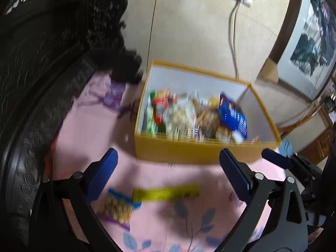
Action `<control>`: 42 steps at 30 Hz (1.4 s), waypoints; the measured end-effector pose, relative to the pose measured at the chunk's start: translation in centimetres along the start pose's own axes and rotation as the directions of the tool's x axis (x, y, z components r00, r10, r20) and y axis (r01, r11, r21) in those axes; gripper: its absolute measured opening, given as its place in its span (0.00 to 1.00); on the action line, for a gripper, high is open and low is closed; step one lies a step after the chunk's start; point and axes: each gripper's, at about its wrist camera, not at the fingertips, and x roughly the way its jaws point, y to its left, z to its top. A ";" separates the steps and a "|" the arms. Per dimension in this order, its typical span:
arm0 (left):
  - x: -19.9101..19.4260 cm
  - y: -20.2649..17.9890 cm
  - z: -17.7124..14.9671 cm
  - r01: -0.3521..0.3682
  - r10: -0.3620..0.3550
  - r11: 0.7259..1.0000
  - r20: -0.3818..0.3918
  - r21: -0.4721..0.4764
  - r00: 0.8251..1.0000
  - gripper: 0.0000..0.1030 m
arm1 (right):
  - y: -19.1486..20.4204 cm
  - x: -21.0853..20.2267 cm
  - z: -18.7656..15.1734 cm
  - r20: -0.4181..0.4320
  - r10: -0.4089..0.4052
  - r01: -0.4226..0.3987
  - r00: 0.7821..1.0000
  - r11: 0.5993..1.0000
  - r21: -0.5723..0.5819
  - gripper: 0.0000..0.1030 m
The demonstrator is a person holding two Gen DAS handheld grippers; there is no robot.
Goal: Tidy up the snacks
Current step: 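Move both open grippers back toward the last two snacks, then grasp the yellow bar with the right gripper while the left gripper grasps the blue candy bag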
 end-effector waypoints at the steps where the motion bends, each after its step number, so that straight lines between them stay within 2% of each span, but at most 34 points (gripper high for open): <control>1: 0.0 0.2 -1.0 -0.006 0.006 1.000 -0.015 -0.006 1.000 0.96 | 0.5 0.3 -0.7 -0.016 0.006 -0.006 1.000 1.000 -0.013 0.63; 6: -0.1 2.0 -5.4 -0.026 0.026 1.000 -0.092 0.000 0.995 0.96 | 2.5 2.2 -4.0 -0.117 0.031 -0.040 0.993 0.996 -0.077 0.63; 9: -0.9 3.4 -7.1 -0.055 0.057 0.998 -0.111 0.021 0.992 0.96 | 3.4 3.8 -5.2 -0.164 0.041 -0.064 0.986 0.988 -0.139 0.63; 12: -1.4 4.8 -8.0 -0.063 0.063 0.998 -0.125 -0.004 0.990 0.96 | 4.5 5.9 -5.7 -0.197 0.044 -0.088 0.979 0.971 -0.222 0.63; 18: -1.5 6.9 -8.8 -0.088 0.074 0.992 -0.147 -0.091 0.986 0.96 | 6.1 10.3 -4.2 -0.217 0.050 -0.124 0.975 0.932 -0.342 0.63; 21: -1.5 7.3 -9.0 -0.094 0.079 0.991 -0.149 -0.099 0.986 0.96 | 6.9 12.5 -3.5 -0.236 0.038 -0.134 0.971 0.904 -0.406 0.63; 26: -1.3 8.2 -9.0 -0.099 0.075 0.986 -0.168 -0.136 0.983 0.96 | 7.6 15.4 -3.7 -0.311 0.038 -0.189 0.950 0.861 -0.472 0.63; 29: -1.1 8.6 -9.0 -0.108 0.082 0.984 -0.177 -0.142 0.981 0.96 | 7.3 16.2 -4.2 -0.373 0.083 -0.254 0.924 0.864 -0.435 0.62; 32: -0.8 8.7 -9.1 -0.111 0.083 0.983 -0.188 -0.145 0.979 0.96 | 6.9 15.9 -4.0 -0.355 0.075 -0.231 0.932 0.877 -0.420 0.53; 37: 0.0 8.7 -9.2 -0.117 0.082 0.981 -0.212 -0.154 0.974 0.96 | 5.8 15.1 -3.8 -0.344 0.054 -0.195 0.937 0.901 -0.388 0.27; 39: 0.0 8.5 -9.2 -0.118 0.085 0.982 -0.211 -0.149 0.974 0.96 | 5.4 14.4 -4.2 -0.338 0.045 -0.177 0.940 0.911 -0.372 0.22; 42: 0.0 8.2 -9.3 -0.116 0.085 0.984 -0.212 -0.138 0.973 0.96 | 4.7 13.1 -5.2 -0.330 0.033 -0.153 0.944 0.927 -0.343 0.22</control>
